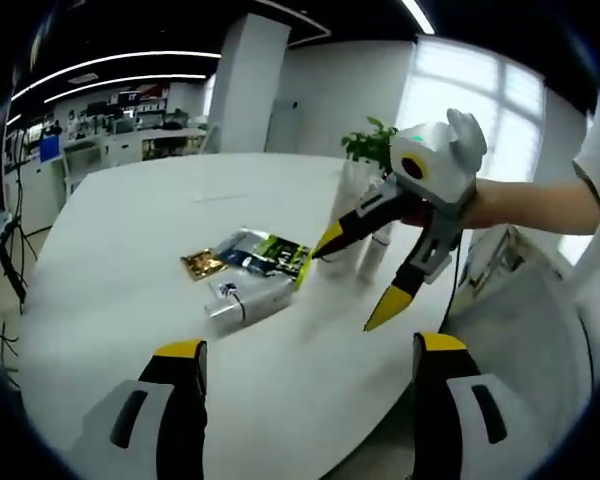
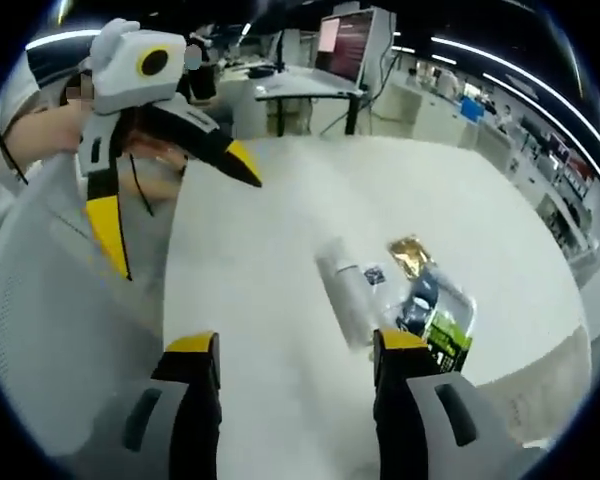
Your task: Arrange the skincare products in the storage area until every visible bottle or jar stands upright without overlapping.
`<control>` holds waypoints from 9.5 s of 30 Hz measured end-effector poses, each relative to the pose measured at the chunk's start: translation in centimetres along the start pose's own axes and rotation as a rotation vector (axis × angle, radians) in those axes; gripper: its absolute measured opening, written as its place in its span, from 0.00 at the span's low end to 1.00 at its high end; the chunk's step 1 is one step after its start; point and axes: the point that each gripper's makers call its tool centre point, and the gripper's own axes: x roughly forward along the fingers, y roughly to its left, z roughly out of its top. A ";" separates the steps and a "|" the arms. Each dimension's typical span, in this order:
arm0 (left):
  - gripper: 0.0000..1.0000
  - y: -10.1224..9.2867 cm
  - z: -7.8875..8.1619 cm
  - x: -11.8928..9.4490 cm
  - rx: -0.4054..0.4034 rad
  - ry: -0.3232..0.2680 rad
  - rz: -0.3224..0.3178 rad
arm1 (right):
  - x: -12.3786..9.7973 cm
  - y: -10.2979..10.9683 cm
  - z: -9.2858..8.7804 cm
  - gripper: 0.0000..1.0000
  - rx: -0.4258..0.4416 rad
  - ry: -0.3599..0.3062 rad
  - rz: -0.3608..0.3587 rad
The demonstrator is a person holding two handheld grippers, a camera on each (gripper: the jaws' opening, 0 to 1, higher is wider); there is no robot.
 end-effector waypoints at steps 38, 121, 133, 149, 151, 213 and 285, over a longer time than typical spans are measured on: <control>0.81 1.7 -0.3 -0.8 -0.064 -0.018 0.050 | 8.4 -5.7 -0.6 0.29 -0.115 0.231 0.073; 0.68 -2.1 2.4 -0.4 -0.343 -0.165 -0.024 | -3.0 0.6 2.6 0.19 0.131 -0.263 -0.236; 0.59 -2.9 3.6 -0.5 -0.426 -0.220 -0.049 | -5.2 3.1 3.4 0.19 0.151 -0.355 -0.265; 0.36 -4.0 5.3 0.8 -0.467 -0.263 -0.078 | -7.1 4.8 4.6 0.19 0.168 -0.412 -0.297; 0.35 -3.9 5.2 0.8 -0.465 -0.266 -0.072 | -7.2 4.9 4.6 0.19 0.170 -0.413 -0.303; 0.19 -9.6 12.3 -5.0 -0.240 -0.410 -0.489 | -13.9 7.6 9.5 0.20 0.416 -0.584 -0.089; 0.24 -12.5 14.2 -6.5 -0.004 -0.414 -0.563 | -16.3 8.2 11.3 0.20 0.167 -0.687 0.000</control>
